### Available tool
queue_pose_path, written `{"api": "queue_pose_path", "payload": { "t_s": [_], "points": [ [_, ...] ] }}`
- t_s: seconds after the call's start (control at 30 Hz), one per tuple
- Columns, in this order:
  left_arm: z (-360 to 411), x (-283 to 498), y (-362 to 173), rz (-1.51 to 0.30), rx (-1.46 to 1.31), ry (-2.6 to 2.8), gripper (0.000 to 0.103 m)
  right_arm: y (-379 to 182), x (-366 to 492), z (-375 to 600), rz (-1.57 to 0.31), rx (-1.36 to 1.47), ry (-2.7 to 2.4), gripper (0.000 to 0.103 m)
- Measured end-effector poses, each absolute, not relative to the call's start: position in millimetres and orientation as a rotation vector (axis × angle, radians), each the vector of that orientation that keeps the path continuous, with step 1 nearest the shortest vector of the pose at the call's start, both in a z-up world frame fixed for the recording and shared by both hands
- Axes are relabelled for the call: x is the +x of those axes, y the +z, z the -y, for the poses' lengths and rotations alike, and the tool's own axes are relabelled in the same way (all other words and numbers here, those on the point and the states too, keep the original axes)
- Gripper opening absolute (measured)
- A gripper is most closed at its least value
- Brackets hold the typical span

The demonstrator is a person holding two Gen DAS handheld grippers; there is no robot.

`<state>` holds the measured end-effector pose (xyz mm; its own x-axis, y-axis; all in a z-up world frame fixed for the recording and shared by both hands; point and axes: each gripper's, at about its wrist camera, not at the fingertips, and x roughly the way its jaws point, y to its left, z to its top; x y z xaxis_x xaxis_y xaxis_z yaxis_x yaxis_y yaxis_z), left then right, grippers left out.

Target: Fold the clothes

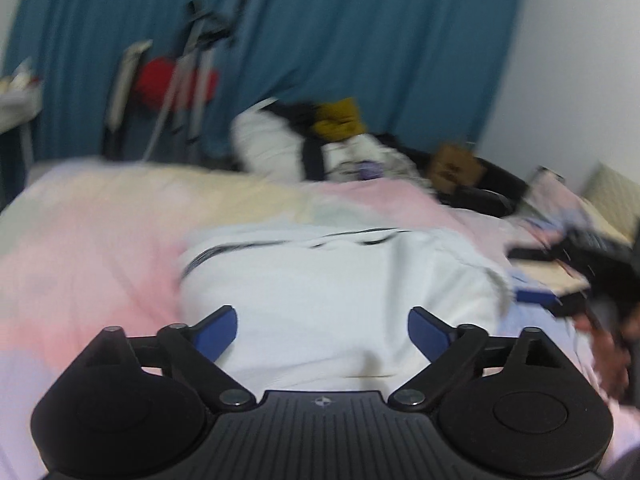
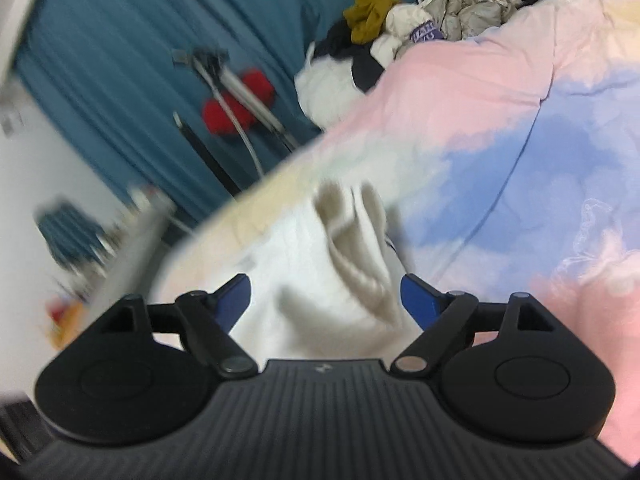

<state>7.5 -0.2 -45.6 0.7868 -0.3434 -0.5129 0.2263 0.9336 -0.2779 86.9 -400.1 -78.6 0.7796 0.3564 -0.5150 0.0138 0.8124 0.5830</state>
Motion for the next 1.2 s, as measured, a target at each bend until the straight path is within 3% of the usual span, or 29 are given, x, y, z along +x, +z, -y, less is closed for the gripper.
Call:
{"api": "queue_pose_path", "payload": {
  "t_s": [0.13, 0.2, 0.23, 0.57, 0.73, 0.97, 1.2],
  "points": [
    [-22, 19, -57, -0.672, -0.314, -0.252, 0.098, -97, 95, 380, -0.75, 0.474, 0.114, 0.083],
    [-27, 21, -62, -0.703, -0.33, -0.229, 0.098, -113, 103, 381, -0.792, 0.52, 0.112, 0.085],
    [-29, 21, -65, -0.715, -0.333, -0.219, 0.098, -121, 107, 381, -0.813, 0.544, 0.111, 0.093],
    [-28, 15, -70, -0.754, -0.314, -0.201, 0.098, -149, 116, 394, -0.845, 0.69, 0.162, 0.093],
    [-29, 14, -74, -0.769, -0.321, -0.195, 0.098, -137, 113, 385, -0.831, 0.668, 0.166, 0.094],
    [-35, 21, -81, -0.794, -0.409, -0.215, 0.098, -96, 89, 394, -0.614, 0.785, 0.387, 0.094],
    [-42, 30, -97, -0.844, -0.505, -0.233, 0.098, -127, 115, 378, -0.773, 0.699, 0.227, 0.094]
  ]
}}
